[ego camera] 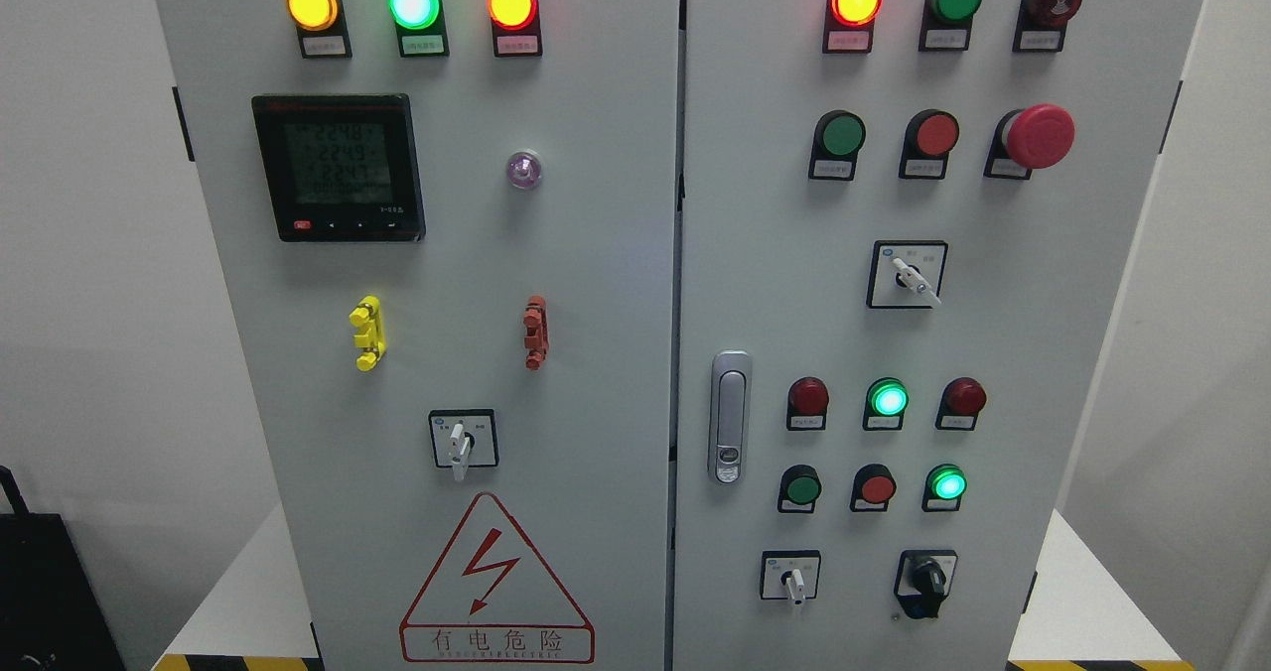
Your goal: Turn on light switch 1
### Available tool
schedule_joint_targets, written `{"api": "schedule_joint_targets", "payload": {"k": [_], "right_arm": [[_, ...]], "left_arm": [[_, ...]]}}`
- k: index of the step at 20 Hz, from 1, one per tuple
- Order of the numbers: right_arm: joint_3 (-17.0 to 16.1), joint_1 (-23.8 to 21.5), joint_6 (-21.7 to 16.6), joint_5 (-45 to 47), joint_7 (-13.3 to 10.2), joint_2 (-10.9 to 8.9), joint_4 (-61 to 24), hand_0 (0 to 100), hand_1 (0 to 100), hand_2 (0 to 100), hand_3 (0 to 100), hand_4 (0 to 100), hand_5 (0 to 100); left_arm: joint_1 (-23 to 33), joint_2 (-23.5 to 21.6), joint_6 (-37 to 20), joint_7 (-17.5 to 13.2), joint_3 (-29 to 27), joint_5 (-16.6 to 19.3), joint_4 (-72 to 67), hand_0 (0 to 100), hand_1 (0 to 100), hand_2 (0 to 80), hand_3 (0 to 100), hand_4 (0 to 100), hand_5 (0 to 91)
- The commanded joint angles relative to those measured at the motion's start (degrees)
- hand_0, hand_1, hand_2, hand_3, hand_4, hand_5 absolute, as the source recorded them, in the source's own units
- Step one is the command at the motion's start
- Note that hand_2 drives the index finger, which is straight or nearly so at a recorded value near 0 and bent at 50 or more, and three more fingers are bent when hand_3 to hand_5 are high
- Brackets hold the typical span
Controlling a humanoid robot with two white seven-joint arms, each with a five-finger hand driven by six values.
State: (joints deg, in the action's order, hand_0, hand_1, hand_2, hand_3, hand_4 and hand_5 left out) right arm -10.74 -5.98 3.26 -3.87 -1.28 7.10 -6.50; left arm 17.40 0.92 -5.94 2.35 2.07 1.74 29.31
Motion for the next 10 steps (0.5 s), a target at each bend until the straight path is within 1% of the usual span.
{"api": "schedule_joint_targets", "payload": {"k": [1, 4, 5, 7, 9, 10], "right_arm": [[0.02, 0.0, -0.01, 0.0, 0.05, 0.02, 0.0, 0, 0, 0, 0, 0, 0], [-0.07, 0.0, -0.01, 0.0, 0.05, 0.02, 0.0, 0, 0, 0, 0, 0, 0], [-0.07, 0.0, -0.01, 0.0, 0.05, 0.02, 0.0, 0, 0, 0, 0, 0, 0], [0.02, 0.0, -0.01, 0.0, 0.05, -0.07, 0.0, 0, 0, 0, 0, 0, 0], [-0.07, 0.0, -0.01, 0.0, -0.04, 0.02, 0.0, 0, 0, 0, 0, 0, 0], [0.02, 0.0, -0.01, 0.0, 0.05, 0.02, 0.0, 0, 0, 0, 0, 0, 0]], "left_arm": [[2.11, -0.83, -1.97, -0.5, -7.78, 3.34, 26.04, 33, 14, 1.5, 21, 33, 0.0], [2.11, -1.1, -3.02, -0.76, -9.97, 8.0, 33.42, 34, 15, 5.8, 26, 38, 0.0], [2.2, -1.19, -4.07, -0.76, -9.98, 8.62, 36.14, 35, 15, 7.8, 27, 39, 0.0], [3.08, -1.27, -5.66, -0.76, -9.63, 8.63, 41.16, 36, 17, 14.6, 33, 43, 0.0], [3.08, -1.36, -6.8, -0.76, -9.19, 8.63, 43.89, 37, 20, 17.4, 37, 46, 1.3], [3.08, -1.36, -8.46, -0.68, -9.1, 8.54, 44.16, 37, 20, 18.2, 38, 47, 4.4]]}}
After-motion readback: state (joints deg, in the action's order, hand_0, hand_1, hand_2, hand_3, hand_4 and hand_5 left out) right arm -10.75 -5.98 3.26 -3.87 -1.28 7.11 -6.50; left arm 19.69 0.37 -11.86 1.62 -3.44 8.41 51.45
